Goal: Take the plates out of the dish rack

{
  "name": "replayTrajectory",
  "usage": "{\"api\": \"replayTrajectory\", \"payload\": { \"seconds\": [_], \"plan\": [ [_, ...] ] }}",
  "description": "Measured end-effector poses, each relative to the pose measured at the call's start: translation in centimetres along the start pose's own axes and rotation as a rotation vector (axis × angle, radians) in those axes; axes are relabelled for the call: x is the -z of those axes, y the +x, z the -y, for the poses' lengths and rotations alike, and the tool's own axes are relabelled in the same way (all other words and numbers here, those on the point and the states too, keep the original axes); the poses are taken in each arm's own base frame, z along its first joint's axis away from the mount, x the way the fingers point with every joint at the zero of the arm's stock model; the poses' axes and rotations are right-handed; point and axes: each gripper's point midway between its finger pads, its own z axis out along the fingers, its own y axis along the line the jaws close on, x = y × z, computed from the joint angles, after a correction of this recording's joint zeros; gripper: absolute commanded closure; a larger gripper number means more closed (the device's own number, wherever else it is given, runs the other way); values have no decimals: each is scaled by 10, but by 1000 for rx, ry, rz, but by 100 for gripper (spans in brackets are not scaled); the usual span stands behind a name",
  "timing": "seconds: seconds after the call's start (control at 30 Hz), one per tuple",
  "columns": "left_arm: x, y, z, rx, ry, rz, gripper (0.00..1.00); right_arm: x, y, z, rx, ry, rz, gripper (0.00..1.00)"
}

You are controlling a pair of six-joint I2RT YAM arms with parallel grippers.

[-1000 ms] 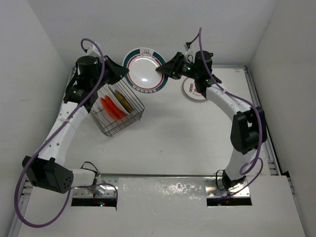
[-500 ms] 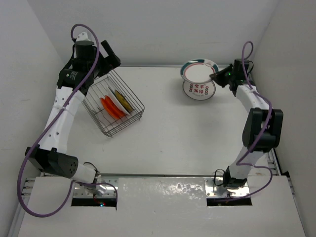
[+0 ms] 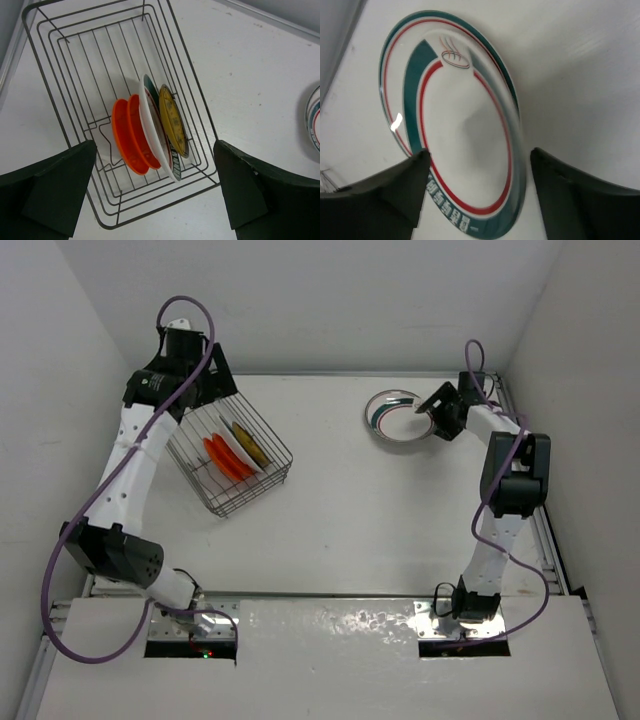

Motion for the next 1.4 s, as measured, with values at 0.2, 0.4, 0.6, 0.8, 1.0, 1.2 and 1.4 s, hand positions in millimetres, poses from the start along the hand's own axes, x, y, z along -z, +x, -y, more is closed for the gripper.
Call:
{"api": "replayTrajectory", "payload": {
  "seconds": [0.2,0.4,0.6,0.8,1.0,1.2,1.4],
  "plan": [
    [-20,12,1,-54,-61,-51,0,1,5,1,63,55,-46,1],
    [-50,33,22,-132,-129,-122,0,-9,-11,-27,142,44,-85,1],
    [-61,50,16,-177,-199,-176,3,2,16,6,179,192,-186,1],
    [-66,53,10,-194,-265,-187,30,55,43,38,247,307,-206,1],
    [-74,70,9,-211,-331,-223,39,94,41,-6,370,203,-121,1],
    [-78,87,-1,-211,-390,-246,70,94,71,15,405,233,-193,1],
    [-81,102,-11,-216,-431,-274,87,94,75,24,410,248,-211,1]
  ]
}}
